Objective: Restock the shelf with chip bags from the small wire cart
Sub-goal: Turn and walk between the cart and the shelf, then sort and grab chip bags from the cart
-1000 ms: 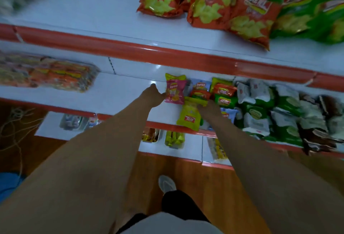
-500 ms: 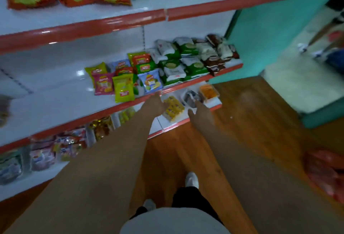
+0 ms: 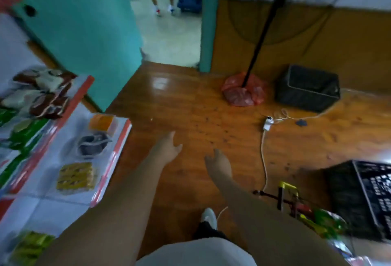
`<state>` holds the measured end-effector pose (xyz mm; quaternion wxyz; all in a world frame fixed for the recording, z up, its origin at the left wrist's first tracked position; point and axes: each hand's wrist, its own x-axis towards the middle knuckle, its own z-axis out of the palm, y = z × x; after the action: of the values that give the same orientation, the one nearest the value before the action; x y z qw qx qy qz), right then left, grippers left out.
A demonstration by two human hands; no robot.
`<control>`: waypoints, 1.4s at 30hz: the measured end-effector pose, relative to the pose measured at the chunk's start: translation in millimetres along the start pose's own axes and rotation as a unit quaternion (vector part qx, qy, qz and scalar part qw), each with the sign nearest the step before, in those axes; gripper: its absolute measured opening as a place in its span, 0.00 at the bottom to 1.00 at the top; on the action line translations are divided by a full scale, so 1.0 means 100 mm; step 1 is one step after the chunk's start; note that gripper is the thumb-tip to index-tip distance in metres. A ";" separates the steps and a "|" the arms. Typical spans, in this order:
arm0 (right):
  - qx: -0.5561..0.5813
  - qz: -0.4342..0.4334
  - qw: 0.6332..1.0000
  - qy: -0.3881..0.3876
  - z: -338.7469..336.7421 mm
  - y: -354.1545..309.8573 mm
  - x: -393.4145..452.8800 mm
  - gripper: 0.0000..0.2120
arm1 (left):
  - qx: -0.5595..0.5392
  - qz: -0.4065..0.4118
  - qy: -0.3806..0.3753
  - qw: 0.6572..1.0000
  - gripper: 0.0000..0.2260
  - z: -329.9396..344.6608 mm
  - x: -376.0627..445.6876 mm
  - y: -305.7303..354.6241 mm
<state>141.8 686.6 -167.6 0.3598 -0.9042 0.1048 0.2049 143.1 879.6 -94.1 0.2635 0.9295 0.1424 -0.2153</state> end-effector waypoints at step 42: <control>0.404 0.644 0.582 0.289 -1.78 3.74 0.06 0.20 | 0.445 0.424 -0.422 0.667 0.28 4.71 1.43 4.95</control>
<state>73.7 294.2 -280.8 0.4124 -0.3728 0.8299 0.0469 301.2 235.8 -312.3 -0.0863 0.7065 -0.5063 -0.4869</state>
